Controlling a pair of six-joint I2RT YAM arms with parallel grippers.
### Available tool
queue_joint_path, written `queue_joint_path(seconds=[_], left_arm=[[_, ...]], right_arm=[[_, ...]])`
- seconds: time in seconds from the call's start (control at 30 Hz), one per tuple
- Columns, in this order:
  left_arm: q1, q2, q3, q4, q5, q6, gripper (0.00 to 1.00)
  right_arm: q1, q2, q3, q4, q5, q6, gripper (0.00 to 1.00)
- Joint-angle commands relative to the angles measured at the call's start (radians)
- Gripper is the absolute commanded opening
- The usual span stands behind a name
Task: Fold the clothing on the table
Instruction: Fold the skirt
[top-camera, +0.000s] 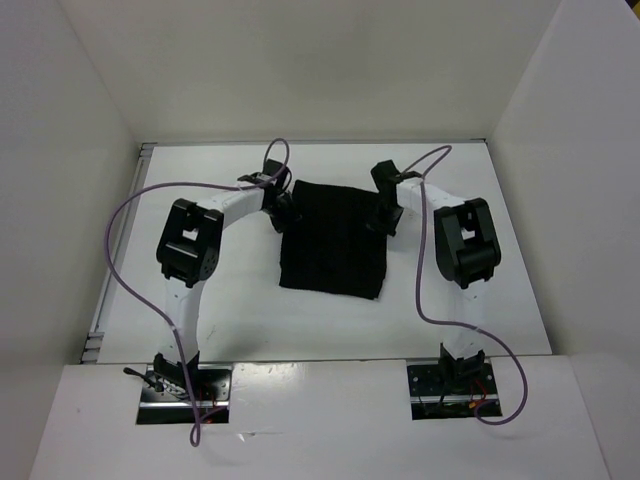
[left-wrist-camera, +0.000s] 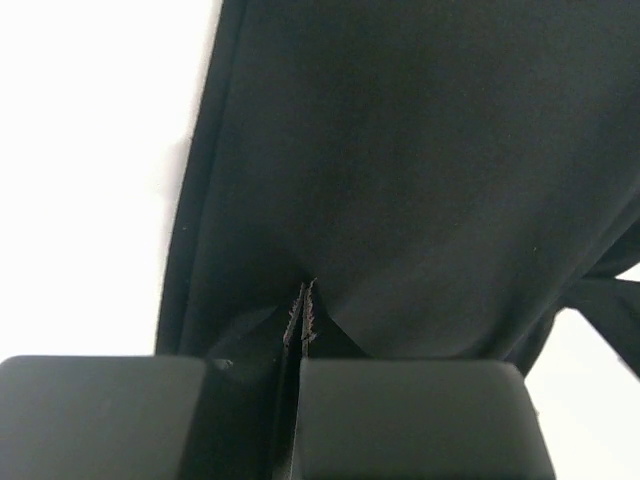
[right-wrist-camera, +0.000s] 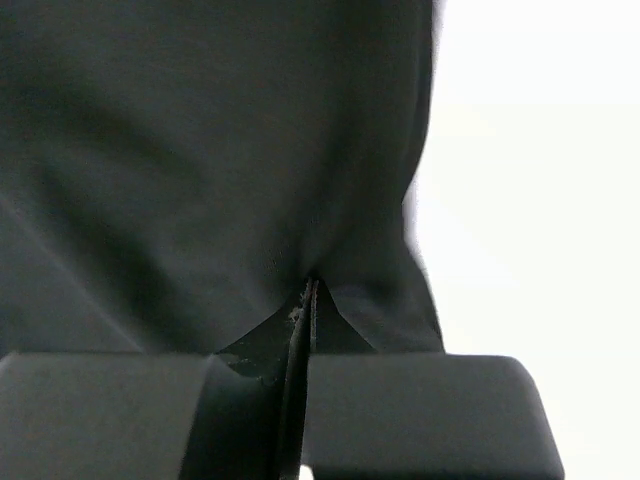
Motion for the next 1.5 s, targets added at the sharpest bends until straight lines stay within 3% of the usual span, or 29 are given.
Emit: queue_joint_path(seconds=[0.0, 0.2, 0.27, 0.3, 0.37, 0.4, 0.47, 0.63, 0.77, 0.97, 1.47], left_arm=[[0.061, 0.062, 0.068, -0.082, -0.141, 0.046, 0.00], [0.112, 0.062, 0.078, -0.082, -0.142, 0.046, 0.00], [0.123, 0.012, 0.053, -0.059, -0.076, 0.057, 0.00], [0.123, -0.022, -0.006, 0.002, -0.045, 0.057, 0.15], [0.123, -0.163, -0.091, 0.101, 0.013, 0.046, 0.41], [0.123, -0.210, -0.172, 0.123, 0.013, 0.028, 0.61], [0.123, -0.342, -0.235, 0.134, -0.003, 0.018, 0.70], [0.113, -0.578, -0.424, 0.107, -0.092, -0.002, 0.71], [0.095, -0.674, -0.577, 0.082, -0.212, -0.011, 0.70], [0.095, -0.697, -0.720, 0.111, -0.221, -0.029, 0.70], [0.086, -0.623, -0.771, 0.240, -0.091, -0.077, 0.67]], right_arm=[[-0.039, 0.026, 0.108, -0.006, 0.163, -0.043, 0.00], [-0.070, 0.046, 0.150, -0.029, 0.234, -0.072, 0.00], [-0.056, -0.018, 0.124, 0.000, 0.214, -0.084, 0.00], [-0.042, -0.055, 0.106, 0.020, 0.214, -0.085, 0.00], [-0.007, -0.185, 0.038, 0.055, 0.175, -0.094, 0.15], [-0.007, -0.222, -0.015, 0.056, 0.148, -0.094, 0.21], [-0.007, -0.302, -0.072, 0.065, 0.047, -0.066, 0.27], [0.045, -0.405, -0.290, 0.111, -0.085, -0.006, 0.32], [0.095, -0.463, -0.384, 0.158, -0.165, 0.030, 0.39], [0.107, -0.482, -0.459, 0.207, -0.197, 0.060, 0.46], [0.107, -0.473, -0.521, 0.246, -0.207, 0.078, 0.47]])
